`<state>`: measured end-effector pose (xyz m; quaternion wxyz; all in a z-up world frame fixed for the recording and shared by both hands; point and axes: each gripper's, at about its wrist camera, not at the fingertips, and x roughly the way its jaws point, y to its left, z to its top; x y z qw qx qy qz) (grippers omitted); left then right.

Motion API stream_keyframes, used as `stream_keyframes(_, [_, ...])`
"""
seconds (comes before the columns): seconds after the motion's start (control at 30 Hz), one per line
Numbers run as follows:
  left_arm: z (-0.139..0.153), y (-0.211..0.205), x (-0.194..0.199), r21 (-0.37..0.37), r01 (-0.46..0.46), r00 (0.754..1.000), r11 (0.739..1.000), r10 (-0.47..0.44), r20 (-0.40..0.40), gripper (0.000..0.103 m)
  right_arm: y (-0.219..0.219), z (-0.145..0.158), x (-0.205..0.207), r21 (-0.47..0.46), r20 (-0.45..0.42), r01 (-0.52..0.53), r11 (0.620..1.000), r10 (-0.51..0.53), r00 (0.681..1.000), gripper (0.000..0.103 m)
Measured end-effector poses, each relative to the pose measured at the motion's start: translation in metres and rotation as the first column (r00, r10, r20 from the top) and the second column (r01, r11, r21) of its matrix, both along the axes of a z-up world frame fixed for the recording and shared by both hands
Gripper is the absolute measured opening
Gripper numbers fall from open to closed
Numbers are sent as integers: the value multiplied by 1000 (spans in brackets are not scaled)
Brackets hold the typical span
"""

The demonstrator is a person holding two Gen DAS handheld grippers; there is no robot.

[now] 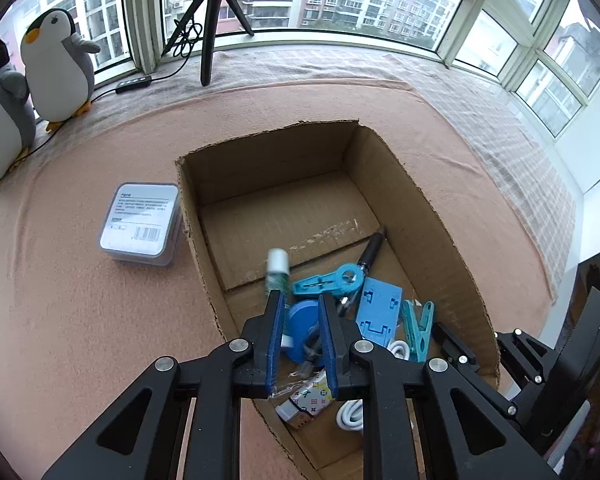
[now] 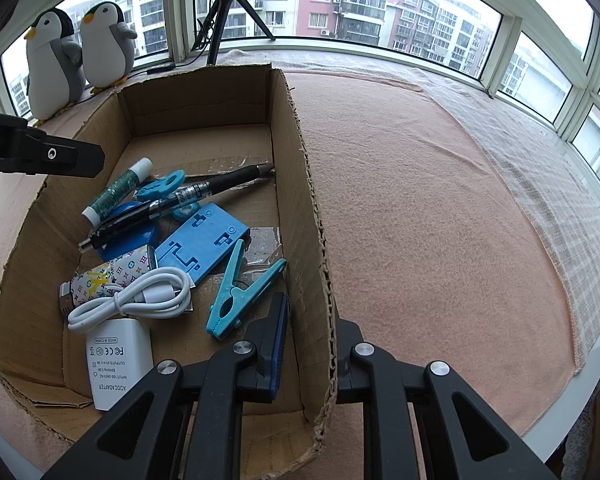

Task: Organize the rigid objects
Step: 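Carry the glue stick into the box and open the left gripper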

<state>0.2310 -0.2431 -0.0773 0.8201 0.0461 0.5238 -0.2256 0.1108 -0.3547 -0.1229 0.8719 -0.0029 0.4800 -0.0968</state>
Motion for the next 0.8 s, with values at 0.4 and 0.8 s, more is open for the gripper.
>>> stream_keyframes(0.4, [2, 8, -2, -12, 13, 1000, 1000, -13, -2, 19, 0, 0, 0, 0, 0, 0, 1000, 0, 1000, 16])
stream_keyframes(0.8, [11, 22, -8, -2, 17, 999, 1000, -16, 32, 19, 0, -2, 0, -5, -3, 1, 1000, -1, 1000, 16])
